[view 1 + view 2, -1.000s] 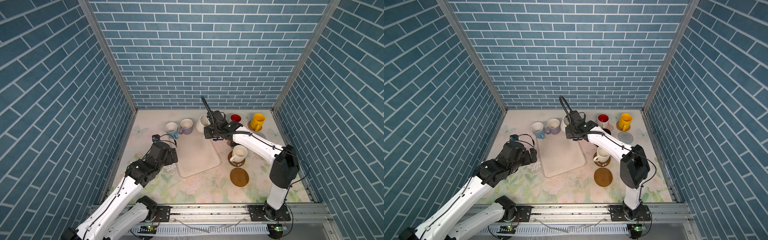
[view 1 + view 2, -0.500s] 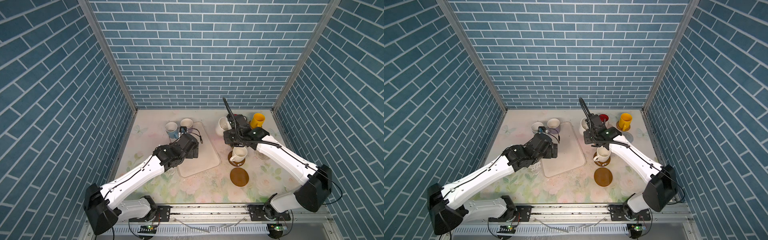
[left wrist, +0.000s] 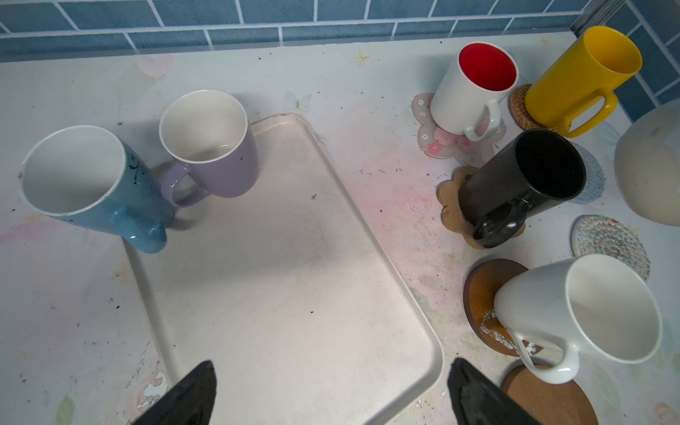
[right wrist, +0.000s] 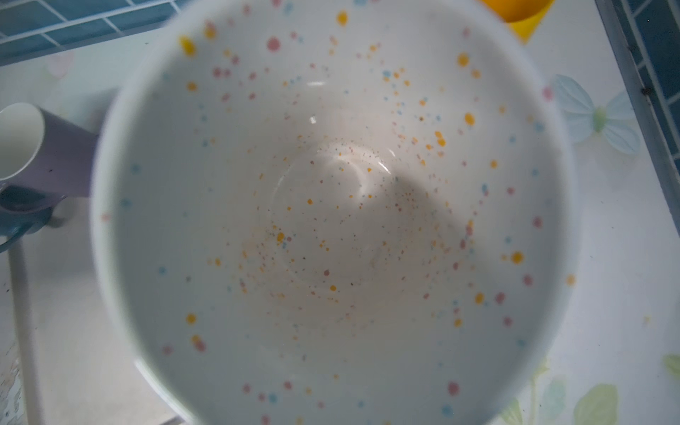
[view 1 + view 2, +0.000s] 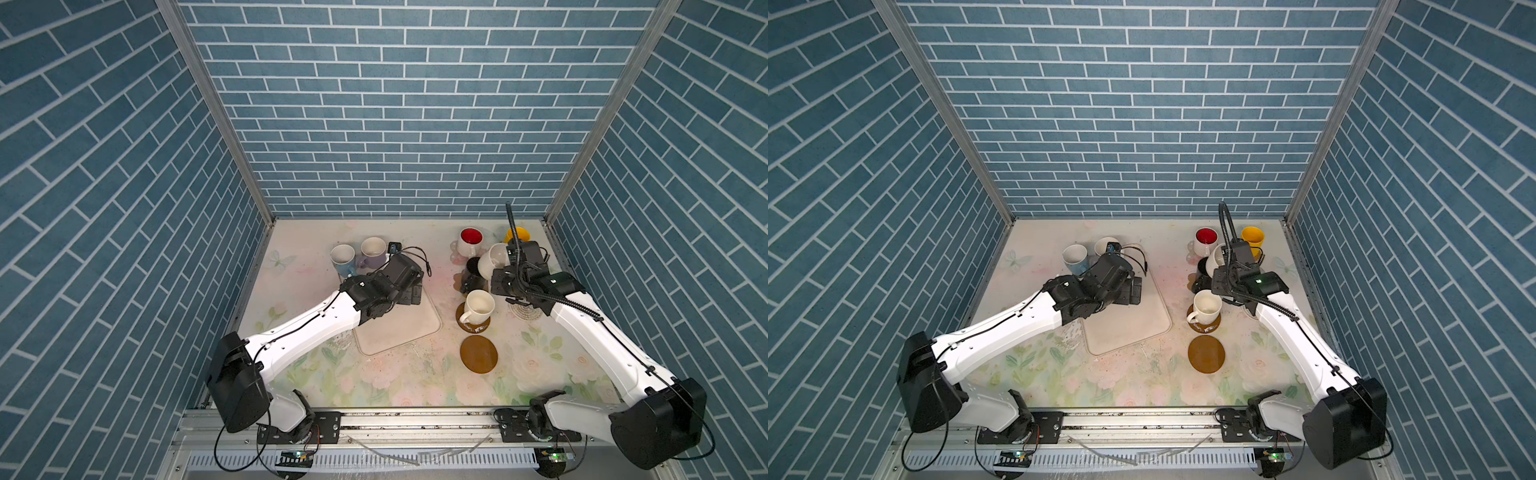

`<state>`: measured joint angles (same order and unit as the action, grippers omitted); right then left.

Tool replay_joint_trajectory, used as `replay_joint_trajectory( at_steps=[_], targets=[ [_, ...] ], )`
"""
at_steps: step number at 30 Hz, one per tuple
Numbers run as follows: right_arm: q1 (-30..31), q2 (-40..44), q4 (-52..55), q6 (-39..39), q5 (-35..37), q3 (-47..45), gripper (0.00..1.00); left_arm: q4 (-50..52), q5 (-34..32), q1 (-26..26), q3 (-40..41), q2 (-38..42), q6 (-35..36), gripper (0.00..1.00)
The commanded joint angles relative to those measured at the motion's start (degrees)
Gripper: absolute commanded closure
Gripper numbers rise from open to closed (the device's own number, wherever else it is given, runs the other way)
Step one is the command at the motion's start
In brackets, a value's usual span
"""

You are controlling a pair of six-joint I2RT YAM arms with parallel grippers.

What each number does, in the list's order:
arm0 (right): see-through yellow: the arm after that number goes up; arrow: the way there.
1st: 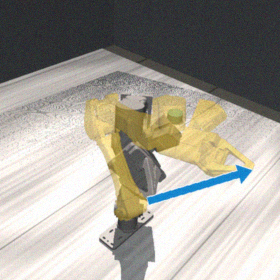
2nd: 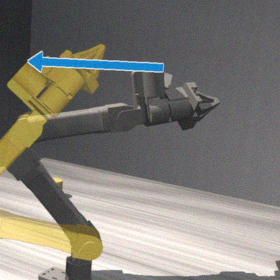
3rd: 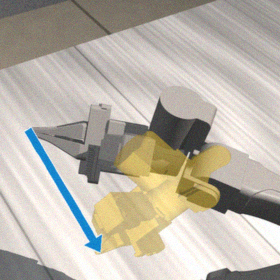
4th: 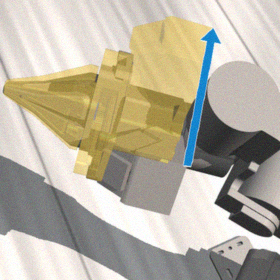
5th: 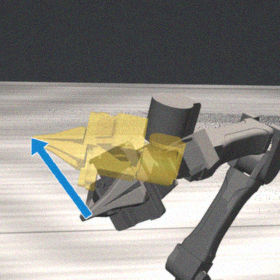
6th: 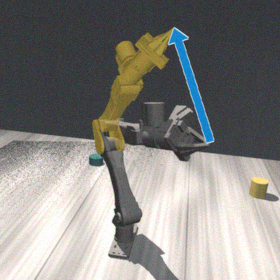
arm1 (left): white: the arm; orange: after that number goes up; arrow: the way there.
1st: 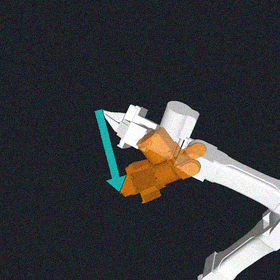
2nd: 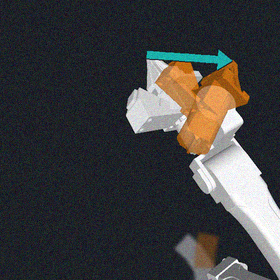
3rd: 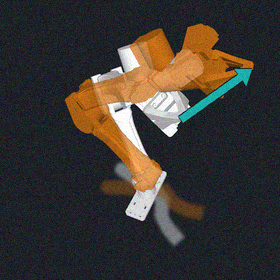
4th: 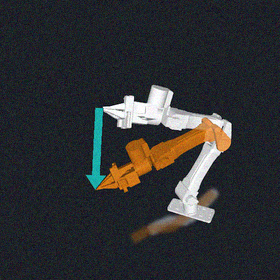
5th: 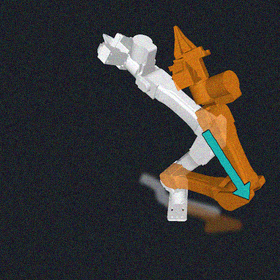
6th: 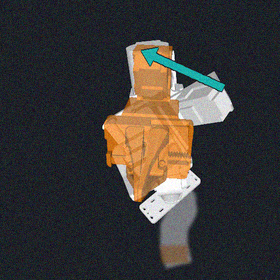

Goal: Place cups on coasters
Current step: Place the cup on the coaster.

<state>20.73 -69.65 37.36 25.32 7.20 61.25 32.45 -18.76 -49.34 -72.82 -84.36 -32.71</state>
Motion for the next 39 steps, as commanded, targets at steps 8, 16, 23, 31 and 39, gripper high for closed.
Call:
replay_joint_trajectory(
  at_steps=[8, 16, 23, 31, 39],
  targets=[
    [-10.7, 2.4, -9.0, 2.4, -3.6, -6.0, 1.0, -3.2, 2.0, -0.3, -7.4, -8.6, 3.8, 0.01],
    [-16.7, -1.9, -12.6, 1.3, -5.1, -6.5, 1.0, -4.1, 3.3, -0.2, -13.9, -16.9, 7.0, 0.01],
    [-18.8, -8.6, -15.7, 1.2, -3.3, -5.0, 1.0, -6.7, 6.4, 1.3, -18.4, -22.8, 8.3, 0.01],
    [-19.7, -16.1, -17.0, -0.2, -1.3, -1.5, 1.0, -9.7, 7.8, 3.8, -21.6, -28.3, 10.3, 0.01],
    [-19.8, -19.8, -16.6, -2.1, 0.9, 2.2, 1.0, -13.4, 10.3, 5.4, -22.5, -31.5, 10.8, 0.01]
  ],
)
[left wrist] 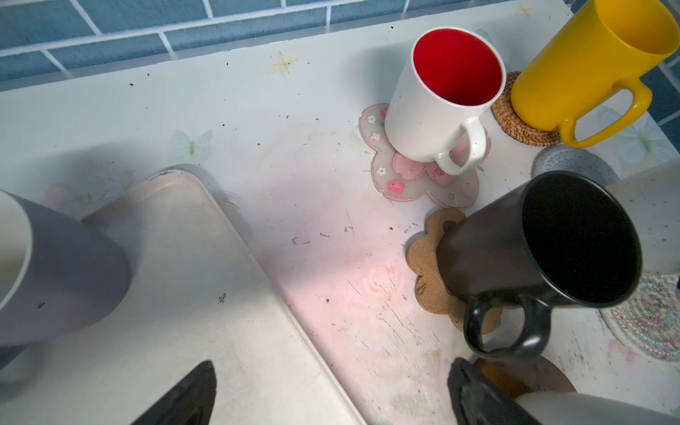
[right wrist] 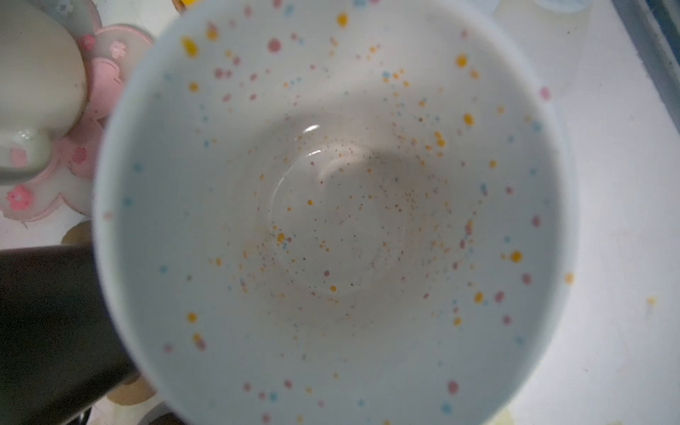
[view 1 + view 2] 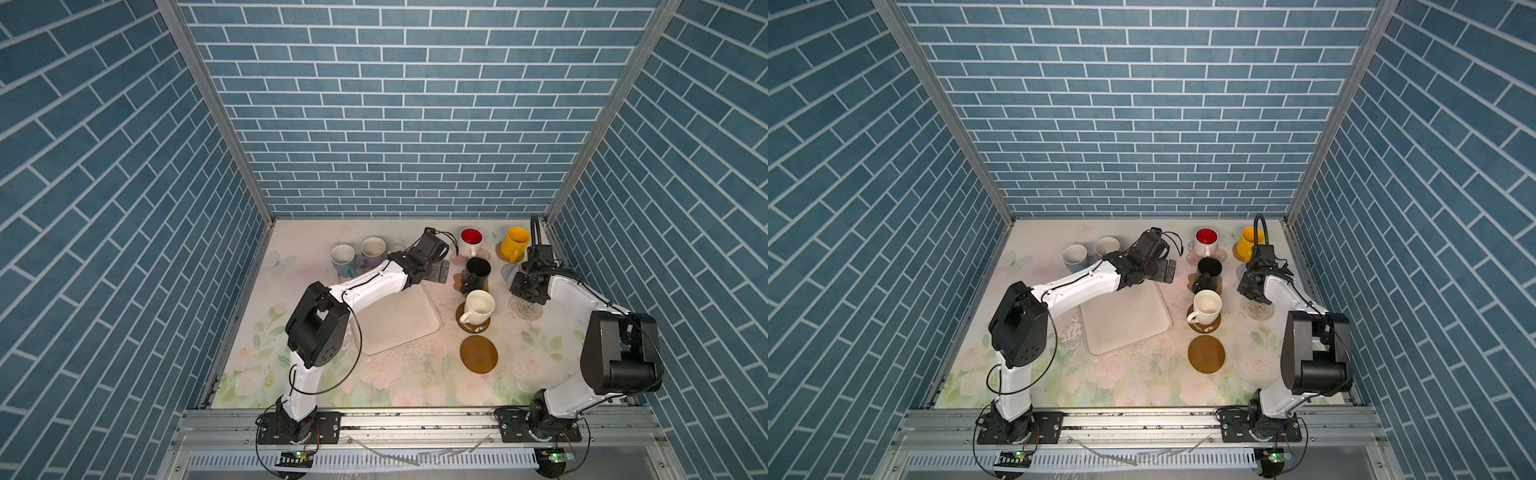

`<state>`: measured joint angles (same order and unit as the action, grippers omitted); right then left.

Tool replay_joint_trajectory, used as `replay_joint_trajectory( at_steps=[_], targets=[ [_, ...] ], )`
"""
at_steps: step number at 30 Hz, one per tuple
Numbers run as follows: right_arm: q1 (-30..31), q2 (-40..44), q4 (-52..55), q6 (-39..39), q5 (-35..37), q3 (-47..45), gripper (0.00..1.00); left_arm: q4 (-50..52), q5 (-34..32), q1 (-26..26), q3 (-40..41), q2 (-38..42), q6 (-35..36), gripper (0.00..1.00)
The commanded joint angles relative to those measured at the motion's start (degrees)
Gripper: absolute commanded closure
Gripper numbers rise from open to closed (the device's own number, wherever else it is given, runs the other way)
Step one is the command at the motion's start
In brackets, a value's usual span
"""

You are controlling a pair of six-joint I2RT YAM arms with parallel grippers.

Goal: Place cups on coasters
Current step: Place the cup on the coaster.

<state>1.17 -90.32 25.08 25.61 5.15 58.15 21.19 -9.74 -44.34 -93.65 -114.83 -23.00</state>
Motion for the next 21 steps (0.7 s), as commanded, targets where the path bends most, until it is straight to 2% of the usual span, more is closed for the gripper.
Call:
replay_joint_trajectory(
  at_steps=[1, 21],
  targets=[
    [-0.2, 0.7, -4.3, -2.7, 3.4, 5.5, 1.0, -2.5, 1.4, 0.5, -1.6, -1.3, 1.1, 0.01],
    [-0.1, -7.3, -4.1, -5.4, 5.7, 13.0, 1.0, -6.5, 4.9, 2.0, -2.6, -4.5, 1.7, 0.01]
  ],
)
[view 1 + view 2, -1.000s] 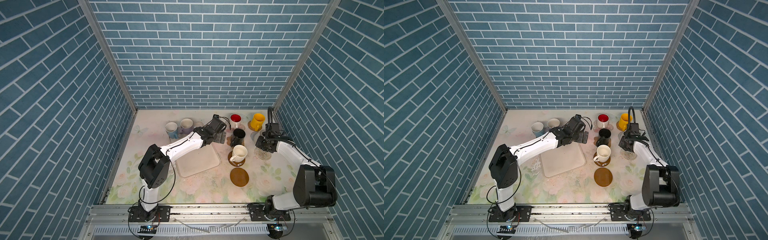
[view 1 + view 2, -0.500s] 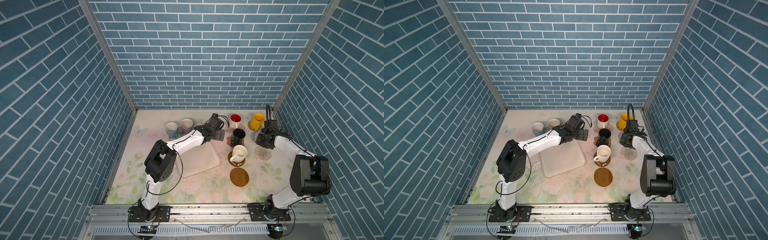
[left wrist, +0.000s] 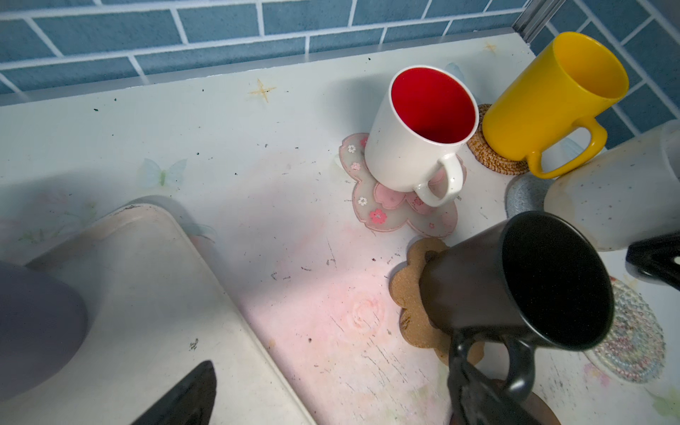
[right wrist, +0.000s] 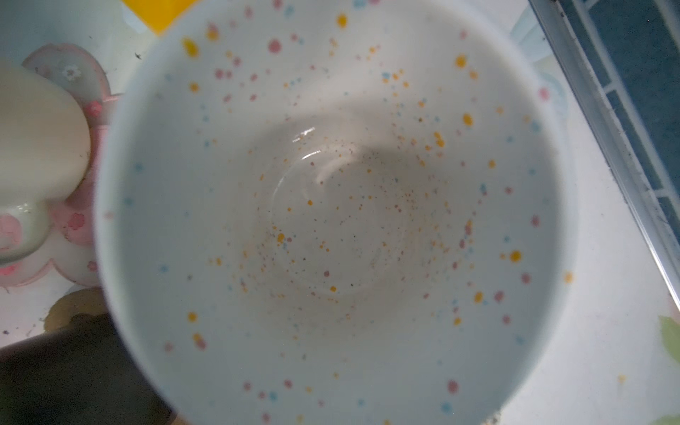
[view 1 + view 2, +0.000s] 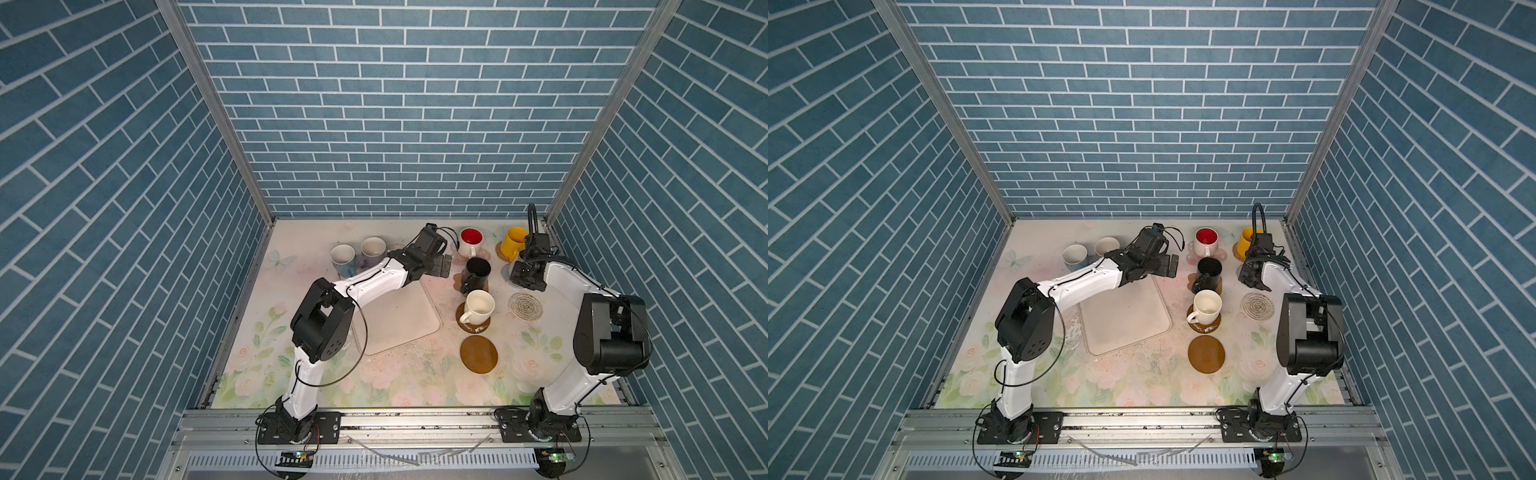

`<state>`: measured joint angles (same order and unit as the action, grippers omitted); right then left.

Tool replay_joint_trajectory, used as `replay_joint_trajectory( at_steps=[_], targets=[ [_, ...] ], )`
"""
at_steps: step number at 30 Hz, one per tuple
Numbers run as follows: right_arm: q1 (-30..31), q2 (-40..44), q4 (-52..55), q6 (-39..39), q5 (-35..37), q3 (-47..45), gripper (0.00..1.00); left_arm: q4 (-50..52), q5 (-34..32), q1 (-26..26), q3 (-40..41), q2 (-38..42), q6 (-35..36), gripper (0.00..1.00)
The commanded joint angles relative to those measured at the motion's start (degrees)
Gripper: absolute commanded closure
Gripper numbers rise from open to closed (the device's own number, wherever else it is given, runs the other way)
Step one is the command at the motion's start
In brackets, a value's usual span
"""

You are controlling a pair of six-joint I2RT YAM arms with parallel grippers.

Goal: Place cups on coasters
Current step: Place the cup on the coaster.

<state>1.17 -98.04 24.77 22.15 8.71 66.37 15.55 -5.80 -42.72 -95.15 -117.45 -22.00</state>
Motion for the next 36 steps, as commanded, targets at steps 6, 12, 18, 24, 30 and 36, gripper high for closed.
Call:
replay_joint_trajectory(
  at_steps=[6, 12, 18, 24, 30, 36],
  targets=[
    [-0.2, -0.5, -4.1, -1.9, 1.8, 5.1, 1.0, -1.1, 1.7, 0.6, -1.4, -2.6, 0.6, 0.01],
    [-0.2, -1.5, -4.2, -1.6, 1.0, 5.0, 1.0, -1.0, 1.8, 0.6, -1.3, -2.7, 0.6, 0.01],
    [-0.2, -1.8, -3.8, -1.4, 0.0, 4.9, 0.94, -0.7, 1.1, 0.8, -1.0, -2.3, 0.6, 0.01],
    [-0.2, -0.9, -3.9, -0.7, -1.2, 3.8, 0.59, -0.9, 0.1, 0.7, 0.6, -0.4, 0.3, 0.01],
    [-0.2, 1.5, -3.0, -0.4, -0.8, 3.3, 0.42, 0.8, -2.7, 0.8, 2.5, 3.2, 0.3, 0.01],
    [-0.2, 5.9, -2.0, 0.0, -1.9, 2.5, 0.36, 2.6, -5.6, 0.8, 6.1, 8.5, -0.6, 0.01]
  ],
)
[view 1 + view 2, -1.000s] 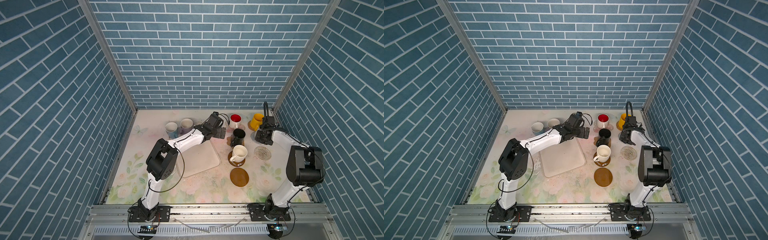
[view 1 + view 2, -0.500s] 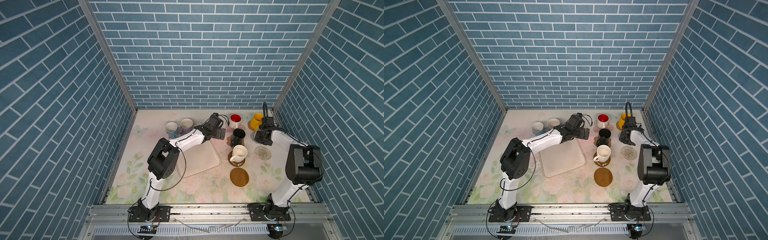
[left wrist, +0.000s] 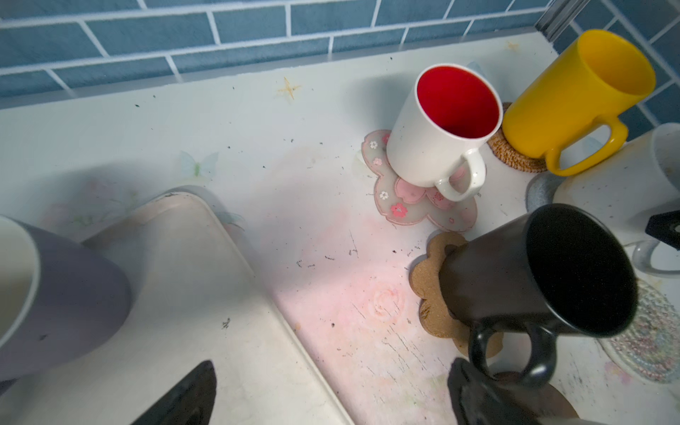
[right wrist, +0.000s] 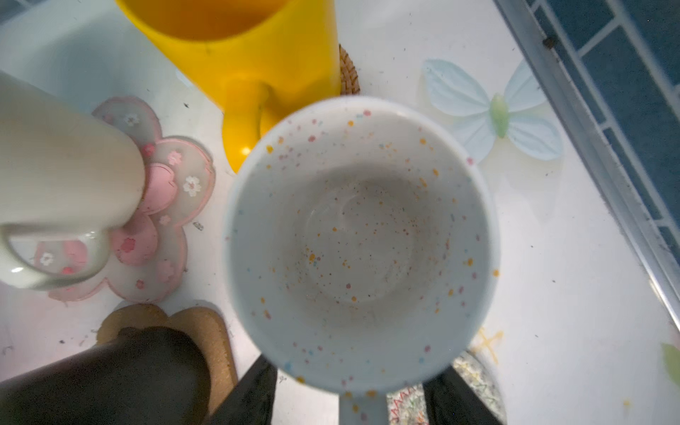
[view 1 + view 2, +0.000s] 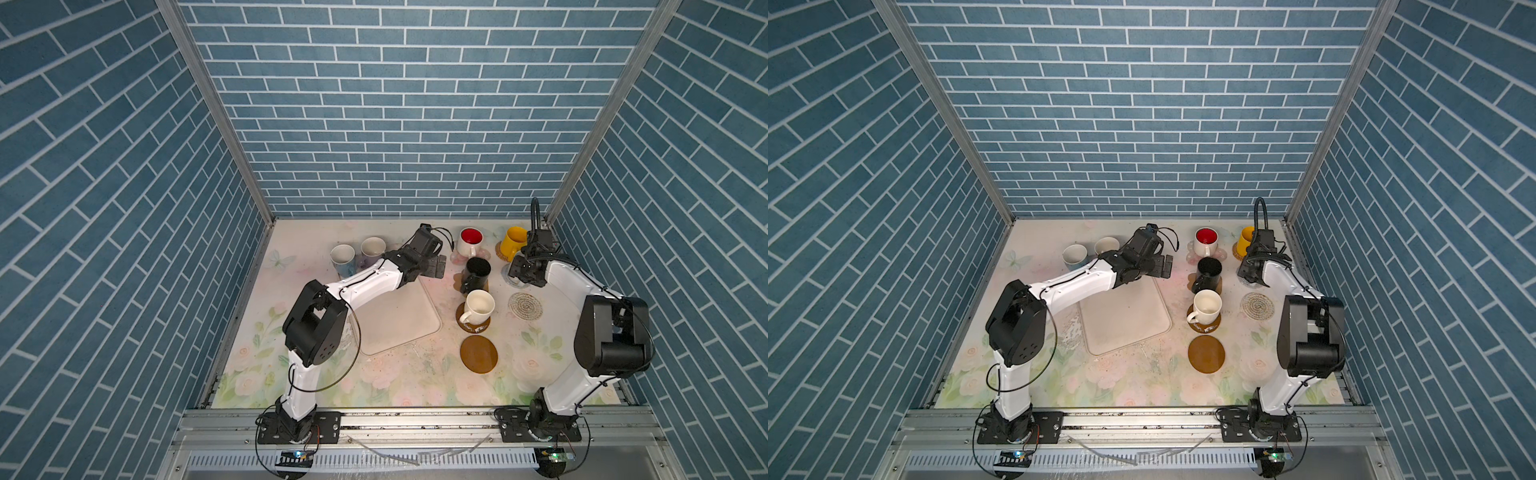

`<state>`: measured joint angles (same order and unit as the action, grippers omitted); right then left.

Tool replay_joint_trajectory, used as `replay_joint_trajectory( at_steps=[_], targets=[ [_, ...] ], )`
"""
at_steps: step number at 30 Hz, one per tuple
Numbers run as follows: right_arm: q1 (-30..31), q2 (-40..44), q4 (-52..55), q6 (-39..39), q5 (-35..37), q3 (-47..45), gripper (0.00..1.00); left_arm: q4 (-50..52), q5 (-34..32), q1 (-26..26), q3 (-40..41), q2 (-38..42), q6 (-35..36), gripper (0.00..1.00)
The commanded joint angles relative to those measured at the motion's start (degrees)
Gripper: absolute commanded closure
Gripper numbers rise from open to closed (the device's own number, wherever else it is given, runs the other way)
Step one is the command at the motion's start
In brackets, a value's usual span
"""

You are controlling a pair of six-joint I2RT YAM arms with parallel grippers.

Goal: Place cups on coasters
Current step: Place the cup on the coaster, then pick up the cup from the tray.

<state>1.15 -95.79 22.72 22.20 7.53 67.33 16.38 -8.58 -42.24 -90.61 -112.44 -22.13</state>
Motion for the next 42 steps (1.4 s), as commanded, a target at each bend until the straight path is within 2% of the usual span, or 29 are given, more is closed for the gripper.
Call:
replay_joint_trajectory(
  at_steps=[1, 4, 9, 16, 21, 27, 35, 42],
  targets=[
    [-0.1, 4.7, 0.2, 0.1, -0.8, 1.1, 0.35, 2.2, -3.5, 0.2, 2.4, 4.7, -0.8, 0.01],
    [0.0, 7.9, 0.2, 0.6, -1.4, -0.6, 0.34, 3.5, -5.5, 0.2, 5.2, 8.0, -1.9, 0.01],
    [1.5, 14.2, -0.2, 0.9, -2.4, -4.6, 0.23, 4.4, -7.6, 0.3, 11.4, 14.8, -3.4, 0.01],
    [5.8, 20.9, 2.6, -0.3, -2.7, -7.3, 0.24, 8.2, -13.4, 0.5, 19.7, 25.3, -6.0, 0.11],
    [11.6, 23.7, 3.8, -0.3, -1.9, -8.7, 0.24, 13.5, -19.1, 1.4, 23.1, 29.4, -9.8, 0.18],
    [17.0, 25.2, 2.6, 0.6, -2.1, -10.5, 0.26, 14.2, -21.2, 4.1, 28.0, 31.7, -14.4, 0.21],
    [20.5, 24.6, -0.5, 2.1, -5.5, -11.0, 0.29, 15.5, -21.0, 9.0, 28.6, 29.6, -15.1, 0.23],
    [21.8, 26.4, -6.6, 2.1, -7.3, -13.3, 0.27, 13.7, -19.2, 12.0, 27.8, 26.3, -14.6, 0.24]
  ],
)
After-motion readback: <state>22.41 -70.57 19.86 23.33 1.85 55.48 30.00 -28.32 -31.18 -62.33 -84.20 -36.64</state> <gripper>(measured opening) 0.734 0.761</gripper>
